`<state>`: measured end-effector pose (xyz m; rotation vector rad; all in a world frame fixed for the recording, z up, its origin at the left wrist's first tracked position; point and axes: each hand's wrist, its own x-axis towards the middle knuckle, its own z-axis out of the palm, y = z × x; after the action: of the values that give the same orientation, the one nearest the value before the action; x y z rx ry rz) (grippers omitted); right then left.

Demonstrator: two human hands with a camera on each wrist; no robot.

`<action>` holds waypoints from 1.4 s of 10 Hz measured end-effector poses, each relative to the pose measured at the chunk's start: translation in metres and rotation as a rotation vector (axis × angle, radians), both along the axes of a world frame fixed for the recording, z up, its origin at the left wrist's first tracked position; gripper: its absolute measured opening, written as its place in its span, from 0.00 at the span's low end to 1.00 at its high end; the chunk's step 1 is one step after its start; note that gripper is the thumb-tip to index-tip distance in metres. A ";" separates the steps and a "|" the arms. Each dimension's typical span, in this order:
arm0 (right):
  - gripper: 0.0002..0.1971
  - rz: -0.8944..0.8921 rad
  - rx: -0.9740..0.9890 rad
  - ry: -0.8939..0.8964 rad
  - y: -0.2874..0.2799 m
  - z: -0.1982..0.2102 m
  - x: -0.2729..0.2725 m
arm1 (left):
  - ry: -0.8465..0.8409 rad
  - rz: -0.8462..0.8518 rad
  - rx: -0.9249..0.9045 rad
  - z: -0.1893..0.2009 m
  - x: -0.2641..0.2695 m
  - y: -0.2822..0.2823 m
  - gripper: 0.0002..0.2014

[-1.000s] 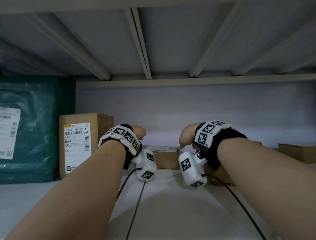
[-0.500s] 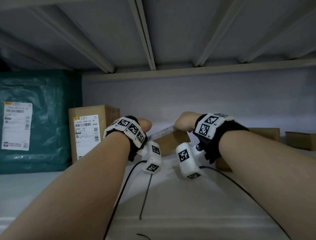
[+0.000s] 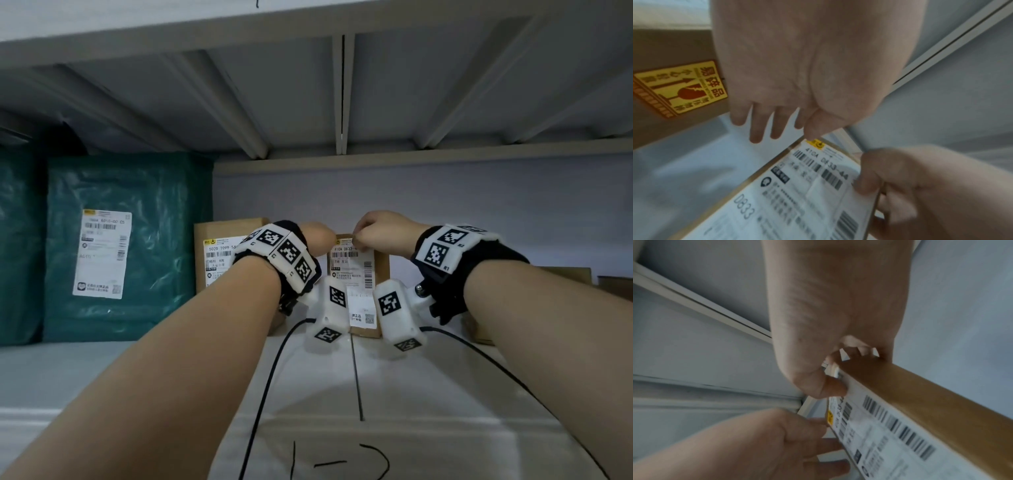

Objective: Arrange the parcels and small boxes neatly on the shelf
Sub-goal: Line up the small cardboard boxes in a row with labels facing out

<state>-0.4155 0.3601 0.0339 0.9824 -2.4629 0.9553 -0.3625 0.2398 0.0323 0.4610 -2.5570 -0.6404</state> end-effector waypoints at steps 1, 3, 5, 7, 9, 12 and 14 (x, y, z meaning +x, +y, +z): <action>0.19 0.006 0.048 0.030 0.003 0.001 0.005 | 0.078 -0.078 0.162 0.000 0.000 -0.003 0.21; 0.19 -0.008 0.022 0.028 0.004 -0.001 0.004 | 0.123 -0.196 0.234 0.002 -0.001 -0.001 0.08; 0.20 -0.033 0.077 0.025 -0.003 -0.001 0.001 | 0.187 -0.186 0.195 0.015 0.008 0.009 0.12; 0.22 0.009 0.104 0.055 -0.016 0.001 -0.001 | 0.354 -0.211 0.181 0.019 0.023 0.002 0.12; 0.23 0.124 0.055 0.033 -0.040 -0.002 0.004 | 0.772 -0.187 0.146 0.015 0.037 -0.025 0.17; 0.24 0.157 0.151 0.102 -0.064 0.001 0.014 | 0.765 0.009 0.092 0.010 0.041 -0.052 0.13; 0.25 0.123 0.172 0.147 -0.067 0.000 0.012 | 0.587 0.151 0.009 0.004 0.042 -0.059 0.20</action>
<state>-0.4035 0.2927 0.0337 1.2270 -2.4148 0.6878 -0.3210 0.1812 0.0362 0.3926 -1.9479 -0.6217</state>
